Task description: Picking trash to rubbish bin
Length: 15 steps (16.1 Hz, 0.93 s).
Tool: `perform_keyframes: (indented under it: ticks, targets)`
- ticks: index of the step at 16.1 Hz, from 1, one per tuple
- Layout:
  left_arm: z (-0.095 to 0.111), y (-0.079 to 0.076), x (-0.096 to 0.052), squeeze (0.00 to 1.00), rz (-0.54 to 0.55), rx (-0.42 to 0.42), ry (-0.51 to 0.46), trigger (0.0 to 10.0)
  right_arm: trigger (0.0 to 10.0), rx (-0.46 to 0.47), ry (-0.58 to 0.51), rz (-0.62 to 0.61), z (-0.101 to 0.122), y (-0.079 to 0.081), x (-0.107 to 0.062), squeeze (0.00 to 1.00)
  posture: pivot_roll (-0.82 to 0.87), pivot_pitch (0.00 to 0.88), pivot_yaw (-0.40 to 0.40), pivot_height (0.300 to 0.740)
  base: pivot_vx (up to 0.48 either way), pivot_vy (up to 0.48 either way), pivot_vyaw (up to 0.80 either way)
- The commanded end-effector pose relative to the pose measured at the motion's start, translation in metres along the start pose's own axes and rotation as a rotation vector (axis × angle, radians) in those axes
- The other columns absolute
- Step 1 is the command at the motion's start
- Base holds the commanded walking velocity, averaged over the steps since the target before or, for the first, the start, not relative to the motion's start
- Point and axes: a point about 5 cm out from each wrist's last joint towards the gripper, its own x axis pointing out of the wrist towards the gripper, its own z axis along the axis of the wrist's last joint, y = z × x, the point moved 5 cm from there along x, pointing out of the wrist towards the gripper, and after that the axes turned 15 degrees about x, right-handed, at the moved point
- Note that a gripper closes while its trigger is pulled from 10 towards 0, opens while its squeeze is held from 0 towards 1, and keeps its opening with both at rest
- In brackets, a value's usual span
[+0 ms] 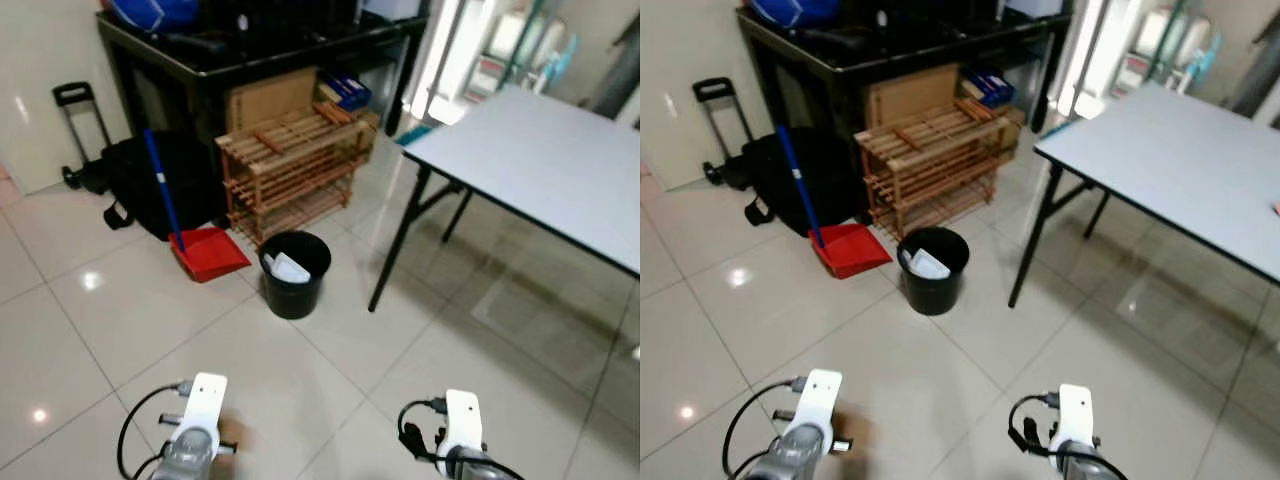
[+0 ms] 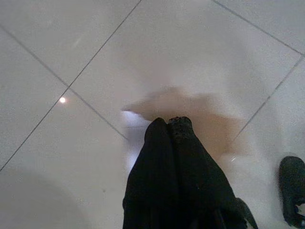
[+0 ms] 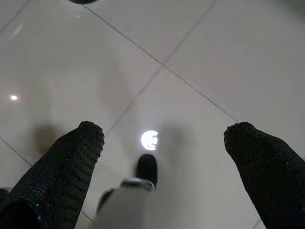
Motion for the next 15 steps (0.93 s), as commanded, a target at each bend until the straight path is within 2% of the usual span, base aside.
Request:
perform_keyframes:
  ticks: [1, 5, 15]
  targets:
    - [-0.0025, 0.0084, 0.0006, 0.00, 0.020, 0.006, 0.008, 10.0, 10.0, 0.004, -0.001, 0.024, 0.0018, 0.0096, 0.0019, 0.00, -0.04, 0.052, -0.095, 0.740, 0.319, 0.000, 0.00]
    - [-0.0018, 0.0082, 0.0007, 0.00, 0.019, 0.007, 0.007, 10.0, 10.0, 0.007, -0.002, 0.025, 0.0021, 0.0095, 0.0018, 0.00, -0.04, 0.051, -0.094, 0.740, 0.324, 0.000, 0.00]
    - [-0.0055, 0.0080, 0.0004, 0.00, 0.020, 0.023, 0.026, 10.0, 10.0, 0.003, 0.000, 0.031, 0.0019, 0.0103, 0.0018, 0.00, -0.04, 0.046, -0.095, 0.740, 0.480, 0.000, 0.00]
